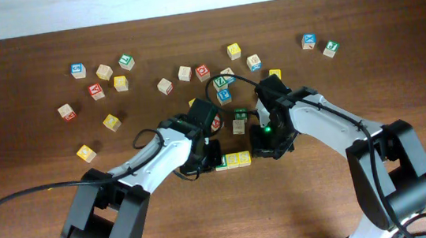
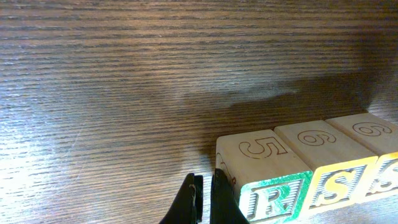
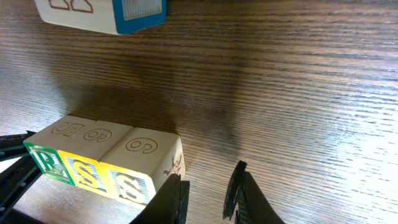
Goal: Spell out RSS
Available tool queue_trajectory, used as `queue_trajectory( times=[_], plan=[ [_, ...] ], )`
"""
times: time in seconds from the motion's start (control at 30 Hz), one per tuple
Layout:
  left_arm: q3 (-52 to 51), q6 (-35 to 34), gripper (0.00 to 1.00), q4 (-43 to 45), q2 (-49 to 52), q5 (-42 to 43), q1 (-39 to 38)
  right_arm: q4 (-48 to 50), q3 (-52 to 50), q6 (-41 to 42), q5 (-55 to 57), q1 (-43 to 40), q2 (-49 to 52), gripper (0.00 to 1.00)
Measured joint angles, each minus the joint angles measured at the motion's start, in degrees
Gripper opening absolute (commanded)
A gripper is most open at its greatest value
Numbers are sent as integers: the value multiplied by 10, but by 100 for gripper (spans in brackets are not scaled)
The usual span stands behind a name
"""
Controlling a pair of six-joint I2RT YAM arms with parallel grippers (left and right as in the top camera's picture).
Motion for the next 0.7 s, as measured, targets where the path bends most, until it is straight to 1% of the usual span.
queue_trajectory(
  times=[0.33, 0.43, 0.57, 0.7],
  plan=[
    [0, 2, 0, -1, 0, 1, 0, 7, 0, 10, -5, 11, 0, 16],
    [0, 2, 0, -1, 0, 1, 0, 7, 0, 10, -5, 11, 0, 18],
    [0, 2, 0, -8, 0, 1, 0, 7, 0, 11, 0, 11, 0, 23],
    [0, 2, 0, -18, 0, -11, 0, -3, 0, 11, 10, 12, 0, 23]
  ],
)
